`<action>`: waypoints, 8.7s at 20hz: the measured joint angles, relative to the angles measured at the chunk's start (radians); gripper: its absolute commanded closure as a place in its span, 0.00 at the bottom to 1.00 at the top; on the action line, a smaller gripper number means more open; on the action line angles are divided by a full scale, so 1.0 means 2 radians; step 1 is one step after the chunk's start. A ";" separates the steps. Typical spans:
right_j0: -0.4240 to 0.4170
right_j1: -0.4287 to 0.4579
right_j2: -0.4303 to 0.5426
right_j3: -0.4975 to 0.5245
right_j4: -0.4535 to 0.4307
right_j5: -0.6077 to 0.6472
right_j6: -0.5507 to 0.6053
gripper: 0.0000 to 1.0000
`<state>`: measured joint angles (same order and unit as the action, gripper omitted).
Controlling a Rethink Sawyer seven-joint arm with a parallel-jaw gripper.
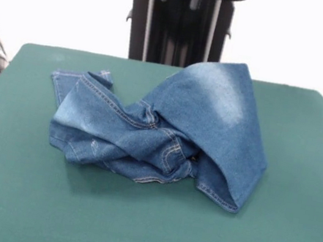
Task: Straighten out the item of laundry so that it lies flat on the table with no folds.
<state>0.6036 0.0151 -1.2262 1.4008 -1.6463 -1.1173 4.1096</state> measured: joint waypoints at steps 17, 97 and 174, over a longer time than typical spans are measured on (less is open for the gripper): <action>-0.010 -0.046 -0.008 0.000 -0.023 0.000 0.000 0.00; -0.165 0.016 0.223 0.081 0.420 0.148 -0.129 1.00; 0.015 -0.123 0.186 0.250 0.031 0.095 -0.017 1.00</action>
<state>0.6341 -0.2313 -0.8551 1.9015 -1.5834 -0.9268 4.0752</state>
